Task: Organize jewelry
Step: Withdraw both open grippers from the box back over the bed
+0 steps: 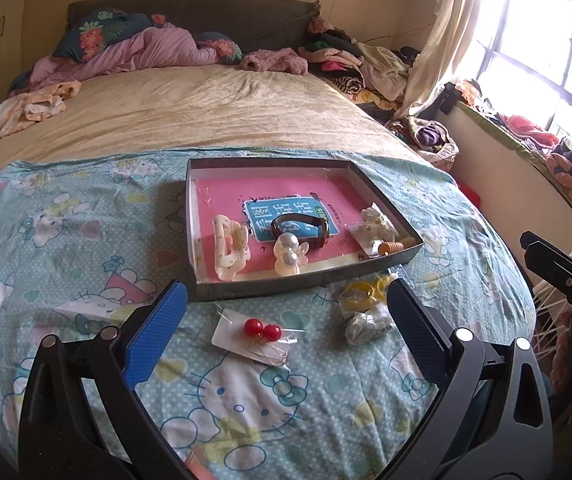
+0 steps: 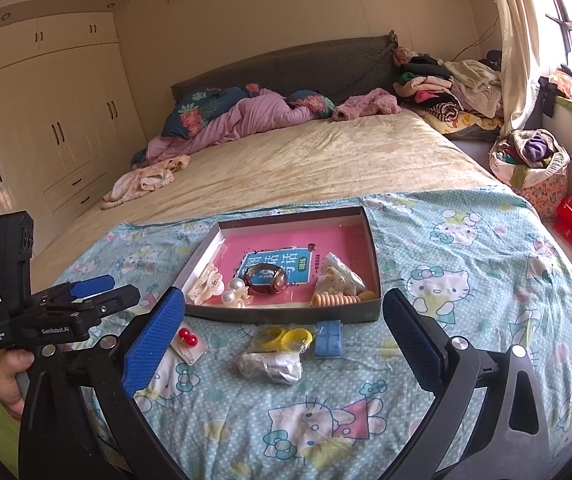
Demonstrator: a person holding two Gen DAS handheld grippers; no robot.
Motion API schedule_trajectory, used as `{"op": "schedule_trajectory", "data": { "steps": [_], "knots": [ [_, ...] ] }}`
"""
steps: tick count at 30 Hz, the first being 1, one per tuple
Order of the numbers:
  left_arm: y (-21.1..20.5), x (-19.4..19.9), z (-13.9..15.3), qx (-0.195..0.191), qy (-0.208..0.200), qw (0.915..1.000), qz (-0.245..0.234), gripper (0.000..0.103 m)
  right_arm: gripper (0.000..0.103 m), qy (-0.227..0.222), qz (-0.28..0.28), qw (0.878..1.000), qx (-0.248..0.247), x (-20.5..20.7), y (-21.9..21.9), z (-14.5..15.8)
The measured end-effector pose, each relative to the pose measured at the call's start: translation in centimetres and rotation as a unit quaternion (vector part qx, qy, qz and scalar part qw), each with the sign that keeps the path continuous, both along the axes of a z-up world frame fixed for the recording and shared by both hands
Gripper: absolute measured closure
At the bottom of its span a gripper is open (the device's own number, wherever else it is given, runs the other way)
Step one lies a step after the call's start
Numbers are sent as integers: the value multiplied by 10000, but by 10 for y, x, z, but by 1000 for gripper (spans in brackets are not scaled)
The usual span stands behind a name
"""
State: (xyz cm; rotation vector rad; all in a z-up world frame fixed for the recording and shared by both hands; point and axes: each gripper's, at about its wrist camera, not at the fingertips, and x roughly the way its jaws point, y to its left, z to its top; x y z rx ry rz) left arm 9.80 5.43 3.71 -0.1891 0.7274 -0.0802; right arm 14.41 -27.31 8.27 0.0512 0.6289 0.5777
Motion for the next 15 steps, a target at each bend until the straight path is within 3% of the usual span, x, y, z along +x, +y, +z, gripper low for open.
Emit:
{"op": "schedule_trajectory", "data": {
  "steps": [15],
  "knots": [
    [5,-6,-34,132,427,9990,29,10,4,329,197,9989,-265,-2,21,-32]
  ]
}}
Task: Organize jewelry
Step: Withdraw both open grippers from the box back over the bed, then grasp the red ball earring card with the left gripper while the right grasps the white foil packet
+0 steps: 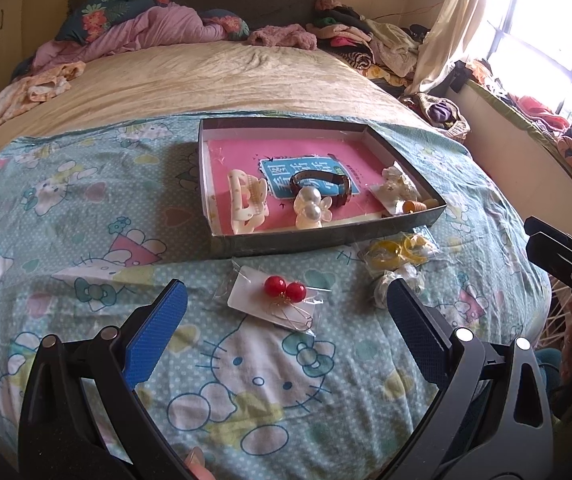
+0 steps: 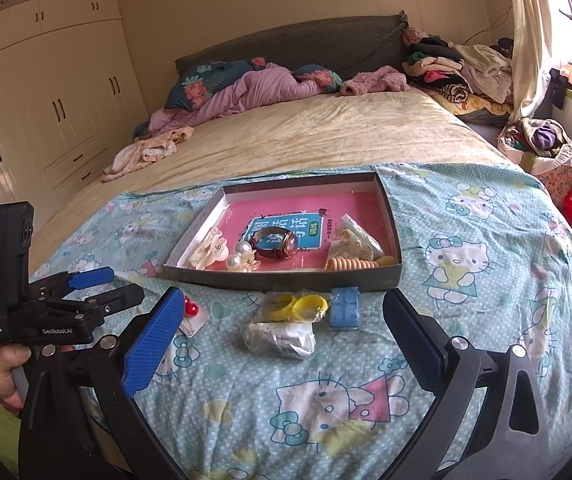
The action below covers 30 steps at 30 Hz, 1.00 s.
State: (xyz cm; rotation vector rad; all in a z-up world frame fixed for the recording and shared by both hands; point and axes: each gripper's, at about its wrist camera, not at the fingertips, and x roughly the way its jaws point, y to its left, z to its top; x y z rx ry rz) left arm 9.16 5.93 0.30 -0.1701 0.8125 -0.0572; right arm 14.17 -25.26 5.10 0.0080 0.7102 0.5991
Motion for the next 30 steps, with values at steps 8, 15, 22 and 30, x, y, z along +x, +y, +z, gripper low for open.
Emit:
{"op": "schedule_trajectory", "data": {
  "steps": [8,15,22,30],
  "knots": [
    [6,-1,-15,73,183,9998,38,10,4,133,125,9997,-152,0,13,-14],
    [16,4,-32,141,380,9991,147,10,4,310,224,9988,-306,0,27,-33],
    [16,8,-43,272,503,9983,147,10,4,492,265,9974,-455,3,36,-53],
    [15,13,-54,463,602,9970,115,10,4,771,184,9957,-483,16,39,-77]
  ]
}}
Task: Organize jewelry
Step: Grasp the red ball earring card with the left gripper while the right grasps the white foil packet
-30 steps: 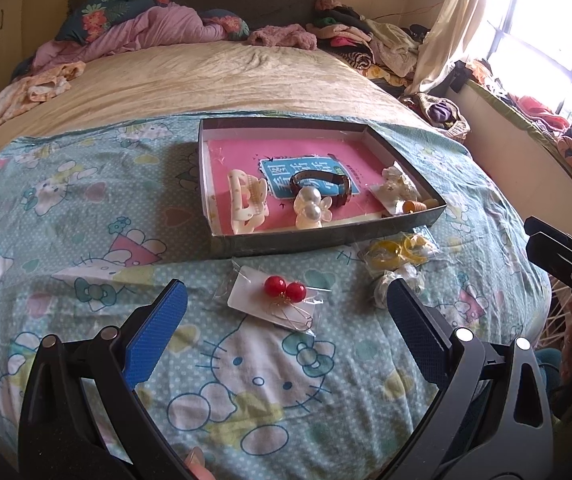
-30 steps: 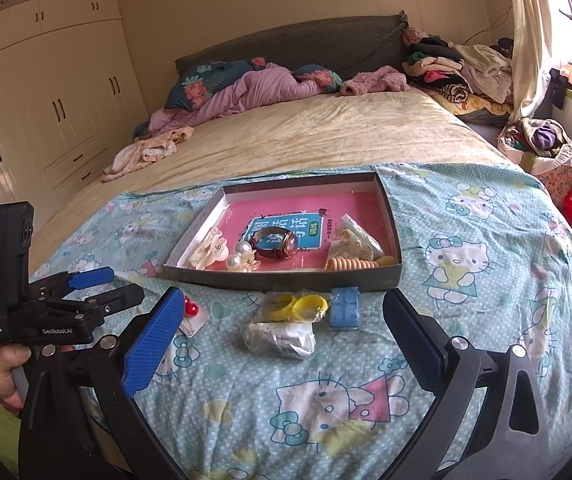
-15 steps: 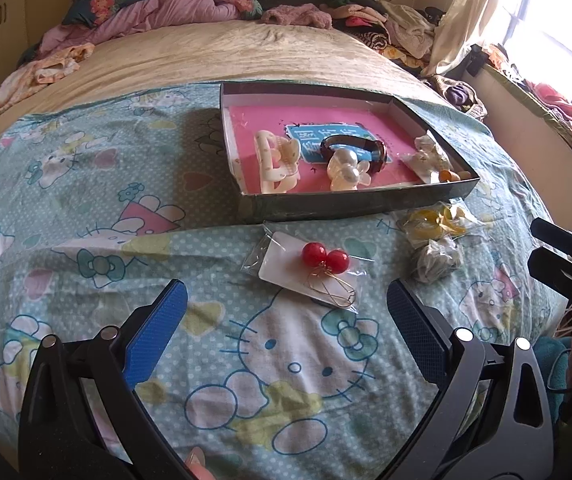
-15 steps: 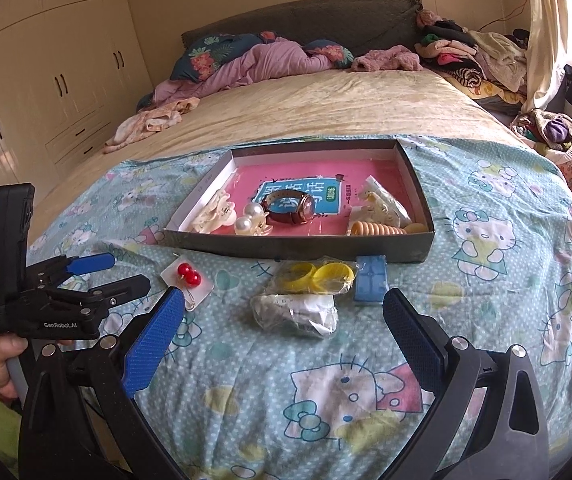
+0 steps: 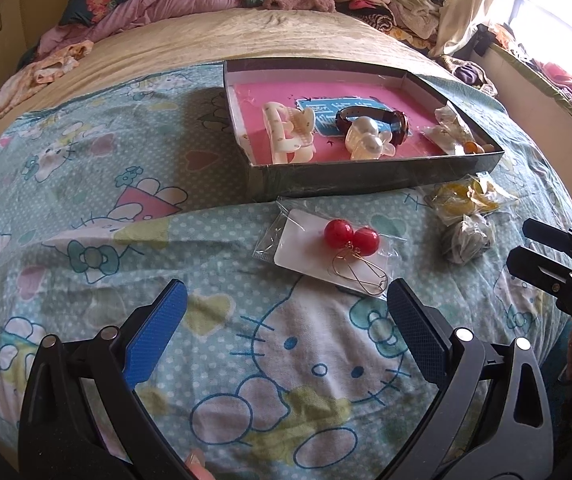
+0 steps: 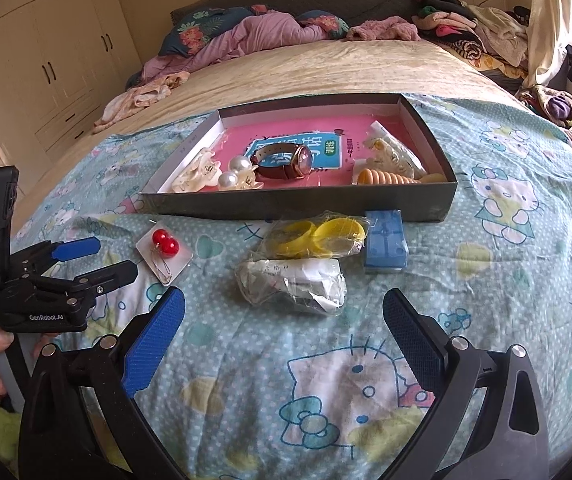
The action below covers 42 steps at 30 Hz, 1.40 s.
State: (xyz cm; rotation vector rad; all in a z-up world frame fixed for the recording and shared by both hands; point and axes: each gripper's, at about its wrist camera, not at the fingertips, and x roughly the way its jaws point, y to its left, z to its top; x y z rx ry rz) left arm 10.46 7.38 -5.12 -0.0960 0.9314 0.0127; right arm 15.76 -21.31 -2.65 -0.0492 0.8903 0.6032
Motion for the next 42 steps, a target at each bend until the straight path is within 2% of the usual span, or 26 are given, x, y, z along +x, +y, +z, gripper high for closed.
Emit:
{"op": "schedule_trajectory", "data": {
  "steps": [11,17,19,20,22,26,27,28,33,42],
  "knots": [
    [-7,10,-13,94,123,9997,-193,10,4,723,-222,9969,215,37,9,-37],
    [-12,18,-18,76,145,9996,-247,10,5,599,-120,9981,11,40,21,-45],
    [-14,21,-18,58,130,9996,-263,10,16,458,-27,9989,-92,38,26,-46],
    [-16,22,-18,42,114,9995,-279,10,25,445,61,9990,-66,37,27,-46],
    [-20,25,-17,35,80,9995,-318,10,28,438,86,9990,-4,36,25,-44],
    [-29,29,-18,102,15,9992,-393,10,29,504,115,9986,140,31,16,-41],
    [-31,30,-19,143,10,9991,-400,11,29,527,134,9983,189,28,14,-39],
    [-34,30,-19,178,-12,9990,-409,17,29,541,134,9982,225,27,12,-38],
    [-43,27,-16,343,-11,9979,-553,22,29,604,131,9971,451,17,-1,-30],
    [-32,2,25,30,-444,9977,-516,23,29,246,179,9980,561,5,-17,0]
  ]
}}
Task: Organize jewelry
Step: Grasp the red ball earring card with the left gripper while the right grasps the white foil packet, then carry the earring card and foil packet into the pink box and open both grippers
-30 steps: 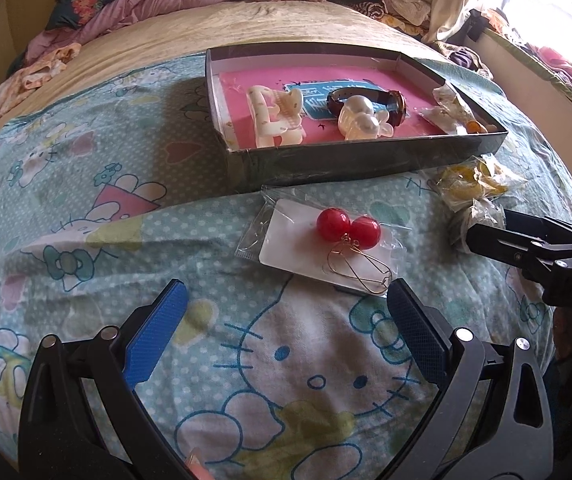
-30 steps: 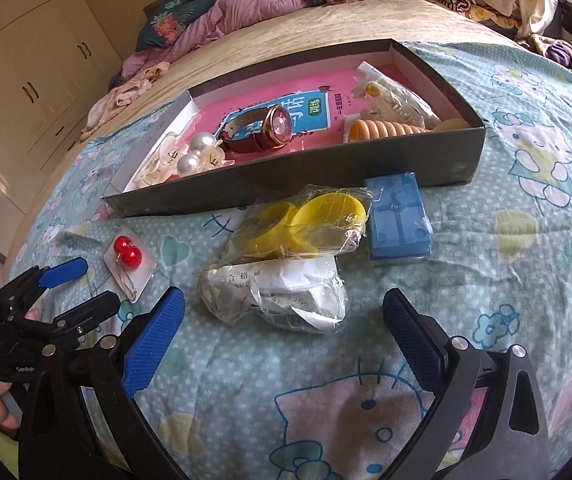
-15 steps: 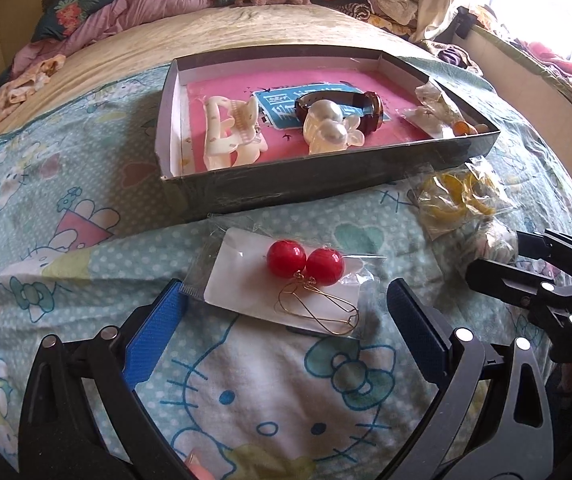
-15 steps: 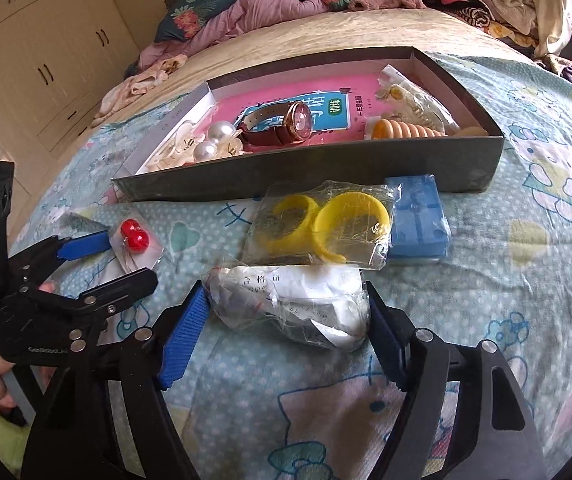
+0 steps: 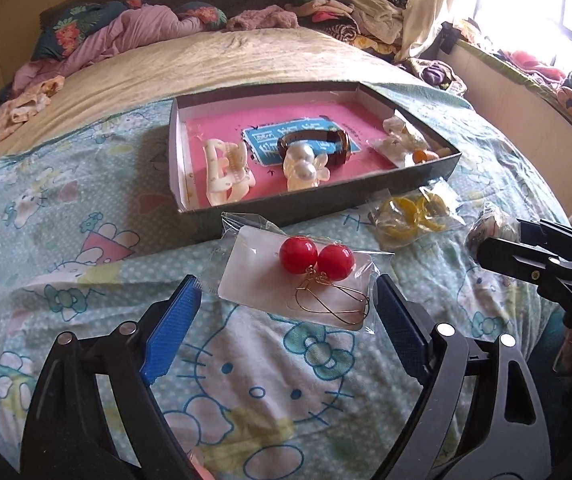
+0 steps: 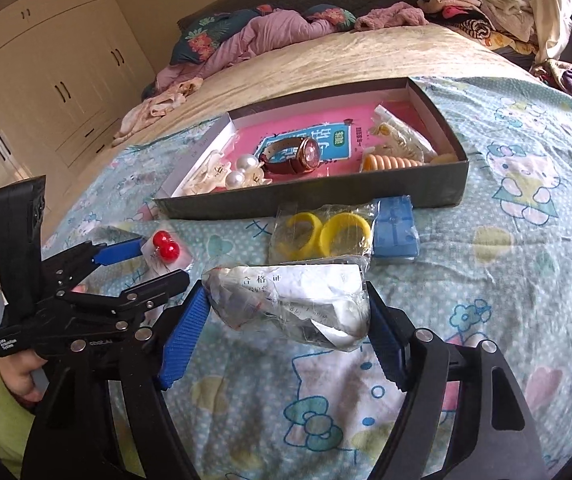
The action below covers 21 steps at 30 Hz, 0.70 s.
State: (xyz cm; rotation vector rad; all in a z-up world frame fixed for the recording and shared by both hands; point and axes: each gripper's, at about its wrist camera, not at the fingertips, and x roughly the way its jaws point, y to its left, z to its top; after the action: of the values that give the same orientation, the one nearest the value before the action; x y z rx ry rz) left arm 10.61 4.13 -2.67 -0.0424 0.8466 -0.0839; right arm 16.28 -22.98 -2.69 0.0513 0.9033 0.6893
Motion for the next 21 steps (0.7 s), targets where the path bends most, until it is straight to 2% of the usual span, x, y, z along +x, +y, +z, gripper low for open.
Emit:
{"op": "schedule_trajectory", "data": {
  "steps": [9,16,21],
  "knots": [
    [8,-3,29,-255,-284,9992,130,23,29,-492,-203,9986,-28,-3,-14,28],
    [-4,18,36,-437,-432,9981,48,23,29,-779,-329,9964,-72,0,-17,44],
    [-11,35,37,-418,-545,9976,31,23,29,-901,-449,9949,-99,8,-20,52]
  ]
}}
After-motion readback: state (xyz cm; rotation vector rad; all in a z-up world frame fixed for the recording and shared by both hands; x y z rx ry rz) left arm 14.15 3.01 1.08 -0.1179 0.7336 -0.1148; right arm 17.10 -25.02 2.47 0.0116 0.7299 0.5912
